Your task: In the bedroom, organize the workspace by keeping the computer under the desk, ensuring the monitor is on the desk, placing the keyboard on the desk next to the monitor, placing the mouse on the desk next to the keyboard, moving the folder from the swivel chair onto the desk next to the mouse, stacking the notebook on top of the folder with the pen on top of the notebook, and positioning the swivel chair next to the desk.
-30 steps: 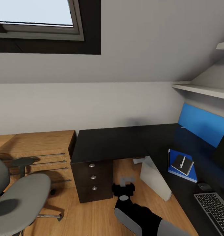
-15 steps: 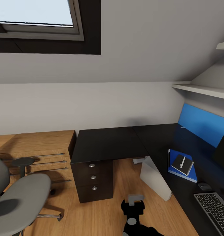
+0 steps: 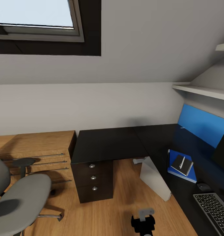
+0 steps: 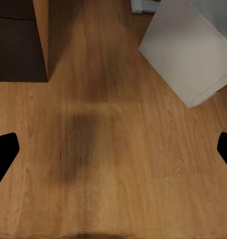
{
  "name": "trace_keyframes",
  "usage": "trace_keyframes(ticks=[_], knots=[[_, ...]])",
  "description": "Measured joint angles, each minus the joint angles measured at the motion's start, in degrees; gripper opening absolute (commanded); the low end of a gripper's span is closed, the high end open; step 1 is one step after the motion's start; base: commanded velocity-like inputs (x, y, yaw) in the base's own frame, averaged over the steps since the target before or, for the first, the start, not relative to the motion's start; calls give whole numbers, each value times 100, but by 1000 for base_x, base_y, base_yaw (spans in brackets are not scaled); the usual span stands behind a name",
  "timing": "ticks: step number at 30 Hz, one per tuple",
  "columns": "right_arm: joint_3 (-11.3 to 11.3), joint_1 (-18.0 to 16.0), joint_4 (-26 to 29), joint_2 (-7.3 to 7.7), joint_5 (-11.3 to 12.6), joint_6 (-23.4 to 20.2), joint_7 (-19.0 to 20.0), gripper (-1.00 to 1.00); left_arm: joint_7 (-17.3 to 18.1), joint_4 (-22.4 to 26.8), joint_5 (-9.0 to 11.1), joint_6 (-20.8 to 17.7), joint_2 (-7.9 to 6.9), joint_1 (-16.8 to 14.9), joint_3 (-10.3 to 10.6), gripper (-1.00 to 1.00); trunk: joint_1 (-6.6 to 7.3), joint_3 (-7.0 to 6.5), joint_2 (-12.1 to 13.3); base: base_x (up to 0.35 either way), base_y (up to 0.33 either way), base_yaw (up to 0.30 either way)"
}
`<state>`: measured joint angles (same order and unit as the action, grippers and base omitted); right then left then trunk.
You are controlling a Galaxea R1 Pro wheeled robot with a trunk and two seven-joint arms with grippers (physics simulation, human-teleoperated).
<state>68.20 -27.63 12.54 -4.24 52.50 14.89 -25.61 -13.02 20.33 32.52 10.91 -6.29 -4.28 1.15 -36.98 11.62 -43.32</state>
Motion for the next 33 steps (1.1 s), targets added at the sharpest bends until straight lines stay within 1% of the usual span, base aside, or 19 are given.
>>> trace_keyframes(ticks=[1,2,4,5,8,11,14,17,22,23,26,27,29,30,33], knots=[[-2,12,-89,0,78,37,82,100,17,-35,0,-8,1,0,0,100,22,-18,40,0,0,0],[-8,30,-242,3,269,95,202,100,49,-137,0,-20,3,1,0,100,44,-36,80,0,0,0],[-5,41,-368,6,476,136,283,100,74,-251,-2,-28,4,0,1,100,88,-72,161,0,0,0],[-28,56,-550,23,844,185,374,100,129,-418,3,-37,20,1,0,100,110,-90,201,0,0,0],[-17,74,-633,27,963,203,404,100,151,-481,3,-39,28,0,-2,100,176,-144,321,0,0,0],[-16,189,-670,30,1014,218,457,100,162,-510,-7,-39,35,0,3,100,242,-198,442,0,0,0],[-8,320,-677,19,1033,224,668,100,166,-517,-28,-18,40,1,10,100,308,-252,562,0,0,86],[-1,387,-679,9,1032,234,781,100,166,-521,-36,4,43,1,1,100,374,-304,683,0,0,218],[-2,407,-680,3,1047,262,812,100,180,-527,-32,51,42,1,-4,100,484,-383,884,0,0,253],[-3,412,-680,-1,1063,387,820,100,288,-658,-25,285,41,2,-7,100,506,-398,924,0,0,268],[-5,412,-680,-4,1072,486,823,100,429,-831,-20,583,45,2,-5,100,572,-444,1045,0,0,269],[-5,415,-680,-5,1077,535,824,100,541,-944,-17,811,49,2,-3,100,594,-459,1085,0,0,270],[-5,417,-680,-6,1079,569,825,100,659,-1049,-13,1038,56,2,-1,100,638,-491,1166,0,0,271],[-9,420,-680,-4,1080,596,825,100,762,-1128,-8,1233,83,2,2,100,660,-507,1206,0,0,271],[-11,429,-680,-1,1080,660,826,100,866,-1206,-4,1481,139,2,3,100,726,-559,1326,0,0,271]])
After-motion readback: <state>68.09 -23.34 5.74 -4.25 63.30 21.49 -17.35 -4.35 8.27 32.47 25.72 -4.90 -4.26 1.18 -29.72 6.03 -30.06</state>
